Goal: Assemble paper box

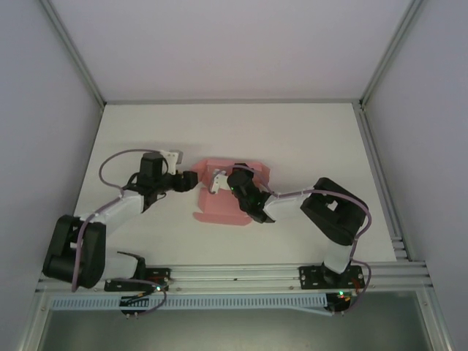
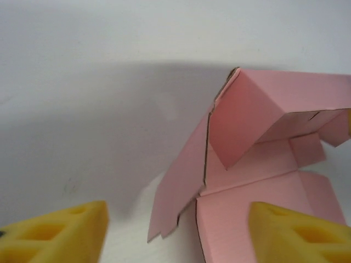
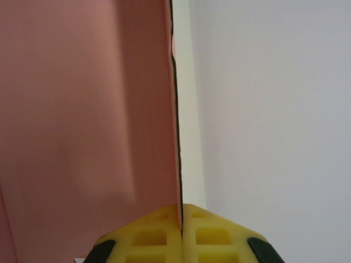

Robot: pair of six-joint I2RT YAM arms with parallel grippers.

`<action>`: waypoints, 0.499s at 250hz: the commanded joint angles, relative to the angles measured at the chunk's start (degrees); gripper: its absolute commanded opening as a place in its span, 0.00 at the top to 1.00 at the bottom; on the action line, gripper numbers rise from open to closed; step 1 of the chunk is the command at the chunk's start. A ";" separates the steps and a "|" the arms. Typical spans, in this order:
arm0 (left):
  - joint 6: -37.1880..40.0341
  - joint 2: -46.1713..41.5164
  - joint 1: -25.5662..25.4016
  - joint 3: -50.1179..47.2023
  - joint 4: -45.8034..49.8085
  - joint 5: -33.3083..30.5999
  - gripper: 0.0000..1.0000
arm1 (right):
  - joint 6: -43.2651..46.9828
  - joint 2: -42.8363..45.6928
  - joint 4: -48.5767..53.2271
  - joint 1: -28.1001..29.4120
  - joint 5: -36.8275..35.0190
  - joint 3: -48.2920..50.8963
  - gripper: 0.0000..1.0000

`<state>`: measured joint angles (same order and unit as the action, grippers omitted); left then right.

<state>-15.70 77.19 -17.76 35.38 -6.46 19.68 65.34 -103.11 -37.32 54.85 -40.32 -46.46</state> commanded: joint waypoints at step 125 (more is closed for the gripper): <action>-30.31 5.90 -13.45 14.26 10.50 -11.92 1.00 | -6.20 -0.10 5.38 0.20 -1.62 -2.99 1.00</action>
<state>-33.43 82.48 -29.17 46.89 2.74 11.94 62.67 -103.09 -34.20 54.30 -42.15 -47.83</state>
